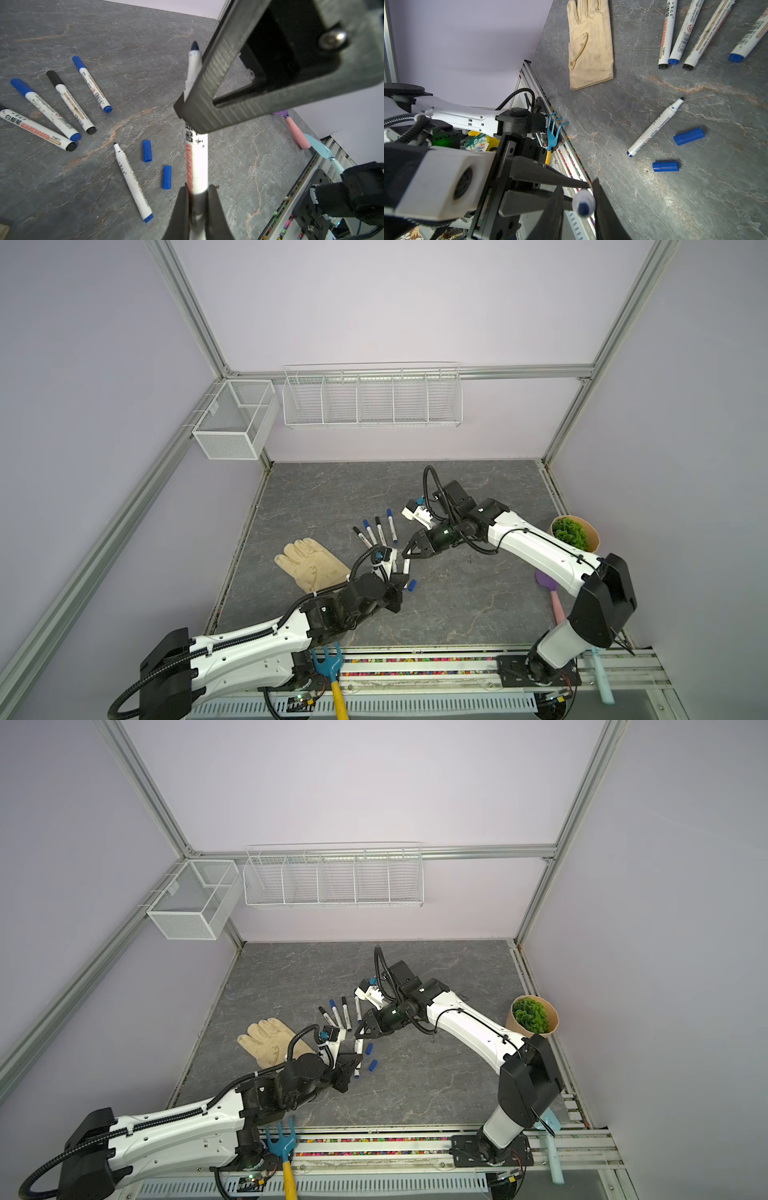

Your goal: Insert the pens into the pen caps

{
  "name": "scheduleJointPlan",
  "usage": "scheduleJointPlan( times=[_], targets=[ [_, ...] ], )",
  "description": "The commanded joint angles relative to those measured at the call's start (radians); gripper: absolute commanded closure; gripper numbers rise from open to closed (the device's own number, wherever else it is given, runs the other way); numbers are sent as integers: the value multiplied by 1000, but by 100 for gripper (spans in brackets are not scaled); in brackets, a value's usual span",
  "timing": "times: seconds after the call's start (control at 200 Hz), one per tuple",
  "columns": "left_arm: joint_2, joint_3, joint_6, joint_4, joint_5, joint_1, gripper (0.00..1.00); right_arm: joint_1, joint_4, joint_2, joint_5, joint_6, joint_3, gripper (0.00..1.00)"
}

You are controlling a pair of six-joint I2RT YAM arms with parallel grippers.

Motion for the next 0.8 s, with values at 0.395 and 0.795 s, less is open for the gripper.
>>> scheduleJointPlan(
  times=[0.395, 0.795],
  targets=[
    [46, 65, 12, 9, -19, 12, 73, 2, -7, -35, -36, -28, -27, 89],
    [69, 91, 28, 5, 55, 59, 89, -7, -7, -49, -38, -28, -41, 90]
  ],
)
